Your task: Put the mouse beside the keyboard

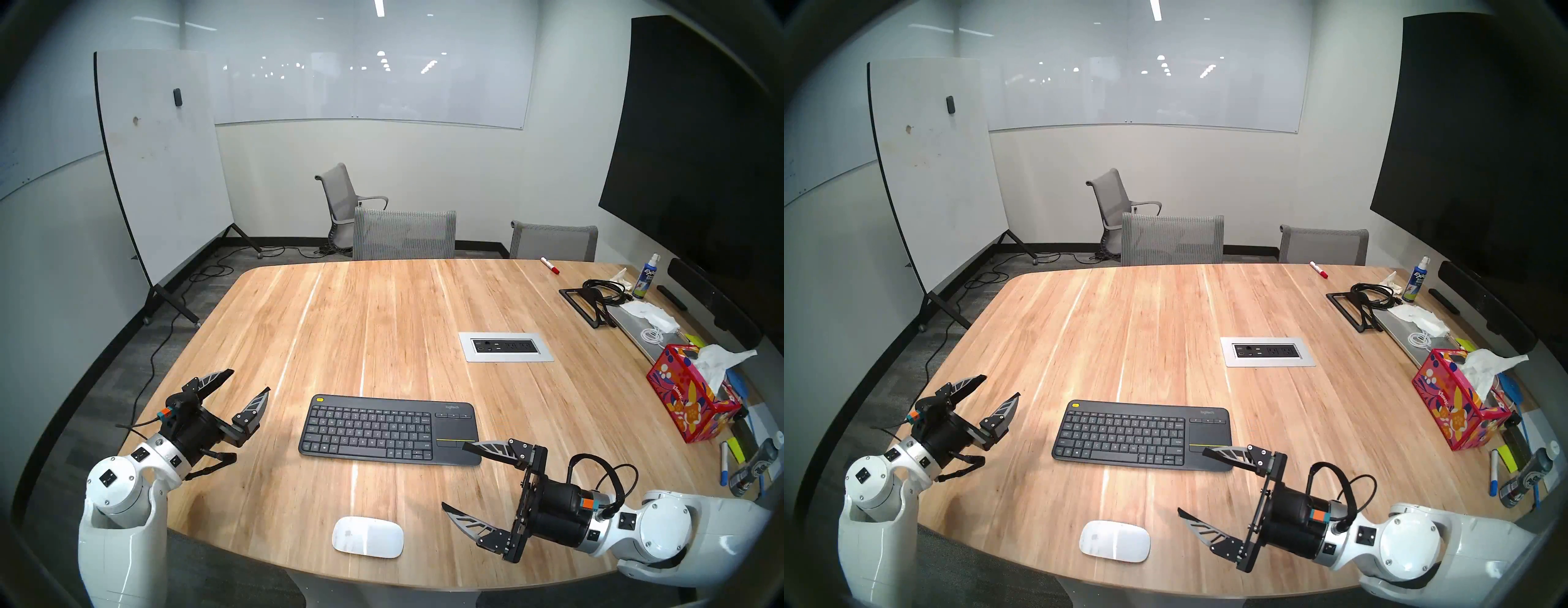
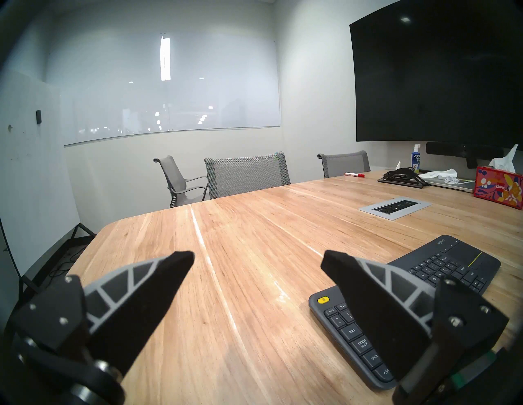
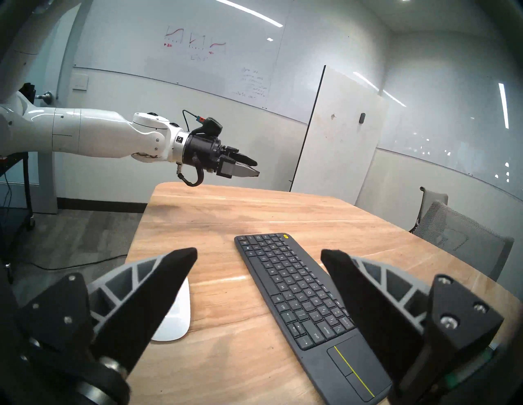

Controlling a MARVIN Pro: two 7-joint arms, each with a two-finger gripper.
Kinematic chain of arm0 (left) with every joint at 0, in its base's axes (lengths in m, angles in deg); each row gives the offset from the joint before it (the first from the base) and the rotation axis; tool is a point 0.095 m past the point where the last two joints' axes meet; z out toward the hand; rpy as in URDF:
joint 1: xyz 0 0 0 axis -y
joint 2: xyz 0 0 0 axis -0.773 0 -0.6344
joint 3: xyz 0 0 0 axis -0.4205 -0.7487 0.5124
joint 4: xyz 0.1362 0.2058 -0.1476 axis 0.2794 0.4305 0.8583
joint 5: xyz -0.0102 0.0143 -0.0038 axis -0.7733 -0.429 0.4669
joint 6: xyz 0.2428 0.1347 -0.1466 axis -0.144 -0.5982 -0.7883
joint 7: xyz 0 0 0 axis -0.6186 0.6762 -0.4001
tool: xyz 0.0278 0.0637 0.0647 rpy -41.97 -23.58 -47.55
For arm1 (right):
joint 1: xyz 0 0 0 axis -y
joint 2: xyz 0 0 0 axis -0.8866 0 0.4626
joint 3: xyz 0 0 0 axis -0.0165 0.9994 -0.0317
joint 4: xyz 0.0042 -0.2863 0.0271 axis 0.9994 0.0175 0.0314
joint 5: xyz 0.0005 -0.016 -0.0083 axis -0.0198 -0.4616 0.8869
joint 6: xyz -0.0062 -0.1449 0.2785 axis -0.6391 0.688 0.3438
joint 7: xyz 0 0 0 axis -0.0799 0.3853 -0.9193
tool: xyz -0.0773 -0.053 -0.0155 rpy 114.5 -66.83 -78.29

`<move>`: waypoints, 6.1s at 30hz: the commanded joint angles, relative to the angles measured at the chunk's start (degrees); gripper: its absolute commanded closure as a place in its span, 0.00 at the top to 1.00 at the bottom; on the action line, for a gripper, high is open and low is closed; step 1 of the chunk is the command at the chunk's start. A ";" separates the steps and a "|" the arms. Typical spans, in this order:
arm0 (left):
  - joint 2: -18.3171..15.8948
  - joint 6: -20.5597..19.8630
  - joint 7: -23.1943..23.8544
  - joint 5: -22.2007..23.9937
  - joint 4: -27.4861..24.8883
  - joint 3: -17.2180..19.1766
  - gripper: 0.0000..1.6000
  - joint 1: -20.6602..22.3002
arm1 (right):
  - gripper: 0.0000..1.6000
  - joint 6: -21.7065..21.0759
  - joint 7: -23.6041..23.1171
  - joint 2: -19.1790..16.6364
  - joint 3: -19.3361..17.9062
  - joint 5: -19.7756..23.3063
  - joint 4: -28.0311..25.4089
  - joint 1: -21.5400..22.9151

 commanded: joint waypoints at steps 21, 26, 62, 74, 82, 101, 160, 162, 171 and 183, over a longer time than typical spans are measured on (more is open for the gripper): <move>0.11 0.23 -0.07 -0.16 -0.84 -0.04 1.00 0.06 | 1.00 -11.38 -11.14 15.86 11.45 -6.42 2.53 16.66; 0.13 0.23 -0.08 -0.18 -0.86 -0.04 1.00 0.05 | 1.00 -13.31 -11.88 16.83 12.73 -7.38 2.36 17.74; 0.20 0.21 -0.07 -0.27 -0.89 -0.01 1.00 0.06 | 1.00 -23.07 -17.12 22.07 20.08 -10.86 4.68 22.97; 0.22 0.21 -0.05 -0.28 -0.89 0.00 1.00 0.07 | 1.00 -23.13 -20.90 20.69 20.15 -10.52 5.34 24.66; 0.23 0.21 -0.05 -0.29 -0.90 0.00 1.00 0.07 | 1.00 -22.97 -22.80 20.08 20.69 -10.76 5.99 24.18; 0.25 0.20 -0.03 -0.31 -0.90 0.02 1.00 0.08 | 1.00 -24.19 -21.95 21.71 21.83 -11.52 8.35 25.00; 0.31 0.19 0.02 -0.36 -0.90 0.05 1.00 0.10 | 1.00 -25.81 -22.50 25.92 26.52 -15.05 15.44 29.10; 0.31 0.19 0.02 -0.36 -0.90 0.05 1.00 0.11 | 1.00 -25.77 -22.43 25.95 26.50 -15.01 15.59 29.12; 0.32 0.19 0.03 -0.37 -0.90 0.06 1.00 0.11 | 0.00 -25.29 -22.06 26.04 26.17 -14.63 15.89 28.98; 0.33 0.19 0.05 -0.38 -0.90 0.06 1.00 0.12 | 0.00 -24.33 -19.57 25.25 24.98 -14.22 14.70 27.16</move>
